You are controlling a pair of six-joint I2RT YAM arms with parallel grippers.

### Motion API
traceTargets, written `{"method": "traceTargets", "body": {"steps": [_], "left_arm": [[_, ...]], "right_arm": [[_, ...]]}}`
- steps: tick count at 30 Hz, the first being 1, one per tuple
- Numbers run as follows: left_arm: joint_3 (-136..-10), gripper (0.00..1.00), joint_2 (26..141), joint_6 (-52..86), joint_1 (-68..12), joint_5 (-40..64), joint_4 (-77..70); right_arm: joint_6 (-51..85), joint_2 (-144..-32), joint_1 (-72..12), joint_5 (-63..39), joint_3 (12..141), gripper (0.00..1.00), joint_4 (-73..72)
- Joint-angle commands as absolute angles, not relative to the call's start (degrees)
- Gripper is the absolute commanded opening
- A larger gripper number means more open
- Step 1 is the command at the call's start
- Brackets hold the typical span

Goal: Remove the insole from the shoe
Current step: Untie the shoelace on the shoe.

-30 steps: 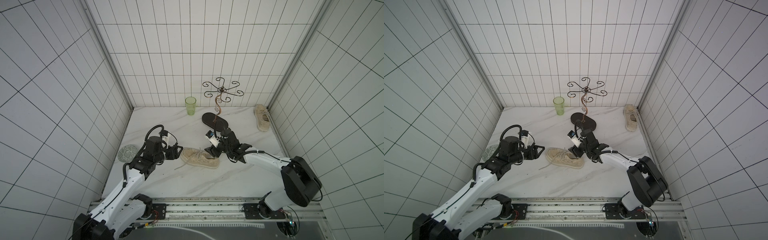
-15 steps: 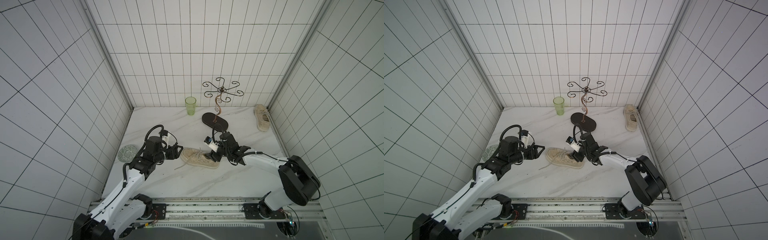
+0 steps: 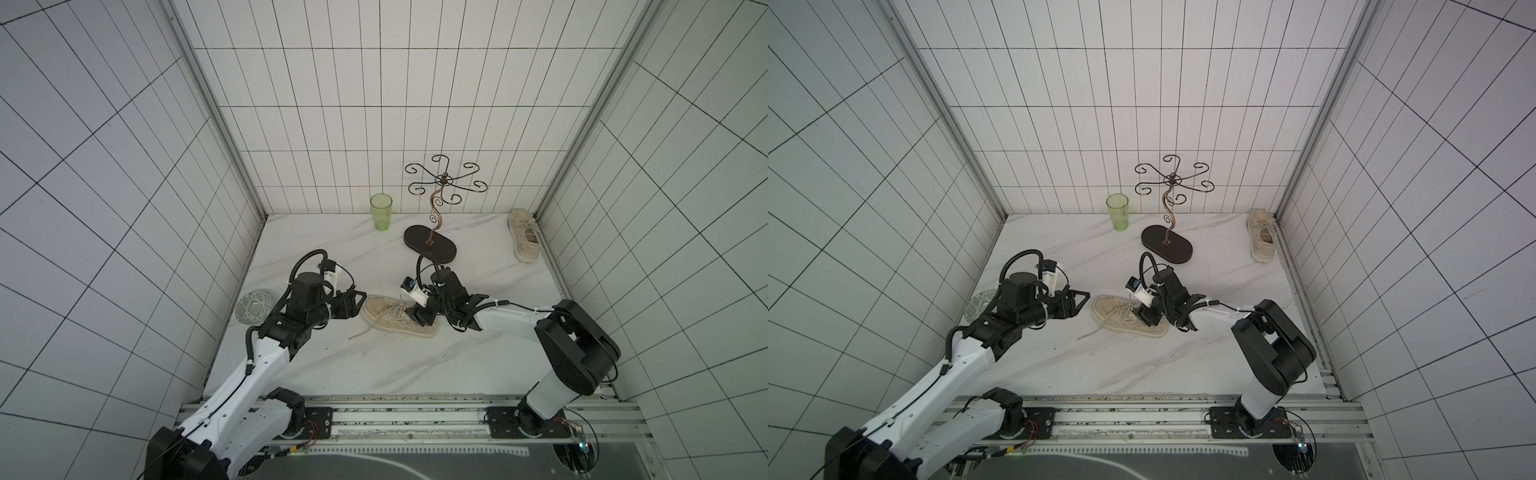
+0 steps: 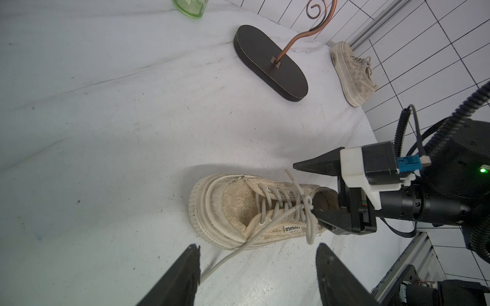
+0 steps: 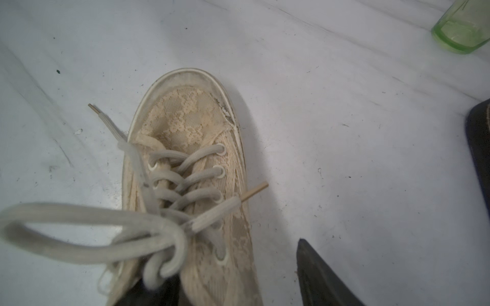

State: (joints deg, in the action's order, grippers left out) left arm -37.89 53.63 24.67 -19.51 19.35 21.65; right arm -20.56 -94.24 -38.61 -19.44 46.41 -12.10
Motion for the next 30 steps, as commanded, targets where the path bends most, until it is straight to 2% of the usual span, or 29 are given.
{"method": "traceTargets", "body": {"steps": [1, 7, 14, 23, 27, 30], "left_arm": [[-37.21, 0.68, 52.48, 25.21, -19.73, 19.64, 21.17], [-37.06, 0.68, 52.51, 25.52, -19.69, 19.83, 21.1], [-36.94, 0.68, 51.69, 25.83, -19.7, 19.82, 21.44], [-36.48, 0.69, 53.97, 25.46, -20.12, 21.98, 20.17], [-37.28, 0.68, 55.54, 25.47, -21.26, 21.84, 19.96], [-37.22, 0.68, 55.55, 25.65, -21.45, 21.21, 19.12]], "right_arm": [[-18.37, -92.57, -39.38, -22.3, 45.28, 0.68, -18.2], [-14.52, -91.66, -39.2, -23.33, 42.62, 0.68, -27.2], [-12.74, -95.69, -39.34, -24.92, 43.39, 0.68, -28.77], [-11.23, -85.43, -38.61, -23.17, 41.4, 0.65, -21.56], [-1.45, -86.33, -33.04, -31.2, 47.45, 0.61, -15.53], [1.93, -89.47, -32.51, -35.85, 54.25, 0.61, -7.75]]}}
